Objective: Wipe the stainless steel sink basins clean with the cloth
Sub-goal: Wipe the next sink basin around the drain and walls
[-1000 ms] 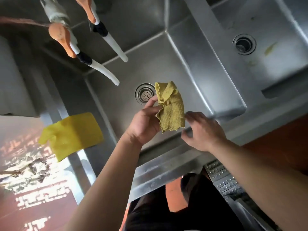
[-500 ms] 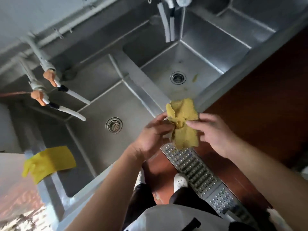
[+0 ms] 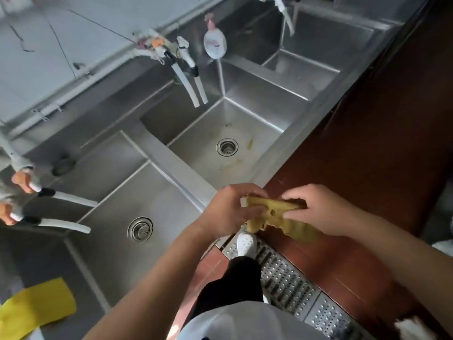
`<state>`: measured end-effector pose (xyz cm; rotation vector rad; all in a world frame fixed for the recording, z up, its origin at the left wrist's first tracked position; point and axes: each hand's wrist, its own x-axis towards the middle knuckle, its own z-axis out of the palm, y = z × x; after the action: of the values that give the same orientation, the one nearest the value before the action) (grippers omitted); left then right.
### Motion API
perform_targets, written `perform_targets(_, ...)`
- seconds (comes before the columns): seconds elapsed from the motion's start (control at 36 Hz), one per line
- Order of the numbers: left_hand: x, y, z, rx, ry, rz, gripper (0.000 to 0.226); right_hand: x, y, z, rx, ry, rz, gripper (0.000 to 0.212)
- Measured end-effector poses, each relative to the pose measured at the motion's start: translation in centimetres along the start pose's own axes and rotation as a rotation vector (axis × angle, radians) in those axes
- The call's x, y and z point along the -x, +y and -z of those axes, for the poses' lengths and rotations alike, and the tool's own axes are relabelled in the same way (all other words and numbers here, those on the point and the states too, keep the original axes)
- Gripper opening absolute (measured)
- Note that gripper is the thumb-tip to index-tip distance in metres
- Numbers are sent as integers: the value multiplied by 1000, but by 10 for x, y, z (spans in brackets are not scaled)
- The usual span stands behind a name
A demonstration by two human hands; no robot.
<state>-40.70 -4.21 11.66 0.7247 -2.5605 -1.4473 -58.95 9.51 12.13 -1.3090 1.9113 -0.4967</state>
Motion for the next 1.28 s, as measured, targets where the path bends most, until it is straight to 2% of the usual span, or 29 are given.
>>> perform_targets(0.03, -8, -4, 1, 31, 5, 2, 16, -6, 6, 5, 8, -7, -33, 26)
perform_targets(0.11, -35, -14, 7, 146, -12, 25, 18, -28, 17, 17, -18, -38, -91, 13)
perform_targets(0.28, -101, -39, 29, 263, -107, 67, 39, -81, 24, 62, -156, 4, -224, 13)
perform_targets(0.47, -169, -63, 42, 539, -43, 229, 41, -141, 32, 107, -365, 42, -362, 22)
perform_targets(0.64, -220, -65, 36, 627, 158, 385, 45, -187, 42, 128, -374, 285, -424, 21)
perform_targets(0.72, -244, -47, 29, 530, 335, 406, 41, -210, 44, 134, -419, 365, -381, 17)
perform_targets(0.81, -271, -31, 12, 330, 484, 374, 38, -238, 53, 140, -504, 373, -363, 17)
perform_targets(0.92, -310, -15, -10, 193, 558, 389, 43, -277, 72, 147, -796, 248, -361, 11)
perform_targets(1.0, -335, -2, -21, 268, 587, 465, 48, -297, 89, 162, -1023, 81, -383, 17)
perform_targets(1.06, -350, 6, -26, 331, 602, 551, 55, -307, 106, 172, -1017, -29, -362, 10)
perform_targets(1.14, -367, 9, -26, 490, 635, 652, 70, -325, 130, 188, -966, -169, -388, 31)
perform_targets(1.22, -382, 8, -19, 687, 670, 684, 65, -344, 142, 201, -863, -254, -350, 30)
perform_targets(1.28, -386, 6, -10, 586, 711, 720, 60, -358, 143, 208, -769, -266, -313, 33)
